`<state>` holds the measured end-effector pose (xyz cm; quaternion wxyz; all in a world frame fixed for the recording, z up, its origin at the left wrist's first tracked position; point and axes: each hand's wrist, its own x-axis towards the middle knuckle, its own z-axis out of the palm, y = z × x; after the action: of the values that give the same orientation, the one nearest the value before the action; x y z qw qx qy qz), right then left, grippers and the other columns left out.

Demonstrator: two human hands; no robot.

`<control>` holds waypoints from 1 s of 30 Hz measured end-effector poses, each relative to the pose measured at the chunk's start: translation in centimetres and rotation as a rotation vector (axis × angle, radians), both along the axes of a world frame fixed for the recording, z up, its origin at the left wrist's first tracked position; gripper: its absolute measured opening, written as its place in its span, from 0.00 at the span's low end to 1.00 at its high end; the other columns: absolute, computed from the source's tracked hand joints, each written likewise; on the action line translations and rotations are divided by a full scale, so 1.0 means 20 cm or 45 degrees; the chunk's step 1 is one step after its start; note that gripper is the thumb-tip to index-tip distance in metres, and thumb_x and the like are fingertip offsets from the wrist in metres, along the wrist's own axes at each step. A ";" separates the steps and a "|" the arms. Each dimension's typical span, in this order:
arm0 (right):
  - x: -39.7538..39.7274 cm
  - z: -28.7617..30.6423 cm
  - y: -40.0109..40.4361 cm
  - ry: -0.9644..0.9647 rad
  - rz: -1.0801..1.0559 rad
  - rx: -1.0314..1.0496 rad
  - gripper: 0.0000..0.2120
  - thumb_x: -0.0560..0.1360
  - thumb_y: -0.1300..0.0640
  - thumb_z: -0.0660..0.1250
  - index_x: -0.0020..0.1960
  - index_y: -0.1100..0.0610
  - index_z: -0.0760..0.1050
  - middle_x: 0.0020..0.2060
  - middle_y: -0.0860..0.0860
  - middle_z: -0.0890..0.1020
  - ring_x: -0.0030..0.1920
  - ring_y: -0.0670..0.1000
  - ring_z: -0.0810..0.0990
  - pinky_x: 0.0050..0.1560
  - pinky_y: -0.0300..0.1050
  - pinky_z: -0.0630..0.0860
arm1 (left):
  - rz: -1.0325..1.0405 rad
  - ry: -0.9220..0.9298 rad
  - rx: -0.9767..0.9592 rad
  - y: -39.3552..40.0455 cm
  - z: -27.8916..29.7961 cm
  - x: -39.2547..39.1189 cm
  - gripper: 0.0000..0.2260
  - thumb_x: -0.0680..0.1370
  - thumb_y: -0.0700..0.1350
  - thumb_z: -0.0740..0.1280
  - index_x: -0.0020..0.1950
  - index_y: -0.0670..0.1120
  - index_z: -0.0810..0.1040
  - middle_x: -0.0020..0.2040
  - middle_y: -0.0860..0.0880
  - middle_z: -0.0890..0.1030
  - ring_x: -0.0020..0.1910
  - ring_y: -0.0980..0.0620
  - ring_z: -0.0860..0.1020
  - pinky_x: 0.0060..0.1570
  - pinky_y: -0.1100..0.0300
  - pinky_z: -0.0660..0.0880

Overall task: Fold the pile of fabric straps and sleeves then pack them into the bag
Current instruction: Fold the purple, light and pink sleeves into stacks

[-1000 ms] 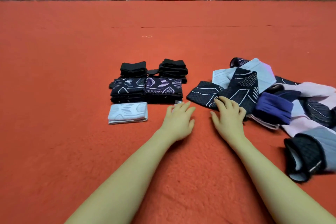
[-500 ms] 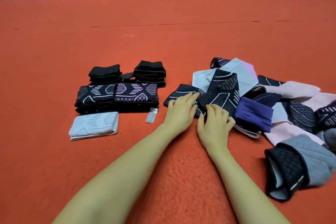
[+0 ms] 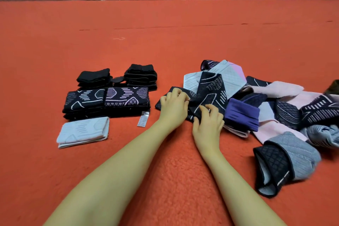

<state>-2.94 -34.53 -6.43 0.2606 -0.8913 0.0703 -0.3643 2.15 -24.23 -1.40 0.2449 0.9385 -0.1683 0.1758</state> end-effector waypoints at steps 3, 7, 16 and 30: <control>-0.05 0.02 0.00 0.011 0.097 -0.041 0.24 0.63 0.65 0.75 0.58 0.63 0.76 0.57 0.62 0.74 0.51 0.63 0.72 0.56 0.56 0.67 | 0.023 -0.145 0.069 0.09 0.03 -0.10 0.08 0.78 0.42 0.61 0.53 0.43 0.77 0.59 0.45 0.73 0.56 0.42 0.71 0.51 0.52 0.58; -0.14 0.05 0.05 -0.141 0.300 -0.251 0.08 0.70 0.58 0.69 0.48 0.59 0.80 0.53 0.59 0.77 0.47 0.62 0.75 0.49 0.53 0.71 | 0.073 -0.191 0.166 0.29 0.04 -0.25 0.09 0.75 0.42 0.61 0.50 0.40 0.78 0.61 0.42 0.73 0.58 0.40 0.71 0.53 0.50 0.59; -0.34 0.11 0.34 -0.384 0.604 -0.531 0.10 0.73 0.48 0.64 0.41 0.50 0.82 0.33 0.46 0.76 0.39 0.49 0.69 0.44 0.46 0.59 | 0.127 -0.151 0.115 0.71 -0.02 -0.57 0.18 0.73 0.48 0.52 0.47 0.41 0.78 0.57 0.41 0.77 0.53 0.39 0.75 0.49 0.45 0.69; -0.52 0.18 0.76 -0.226 0.849 -0.259 0.12 0.74 0.43 0.62 0.45 0.47 0.82 0.38 0.42 0.78 0.43 0.43 0.71 0.45 0.44 0.52 | 0.129 -0.294 -0.073 1.22 -0.17 -0.85 0.08 0.75 0.48 0.58 0.47 0.52 0.77 0.52 0.52 0.79 0.54 0.55 0.69 0.45 0.62 0.52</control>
<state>-13.43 -19.30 -2.87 0.2801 -0.8515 -0.2839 -0.3405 -14.92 0.25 -4.78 0.2415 0.9120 -0.1427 0.2994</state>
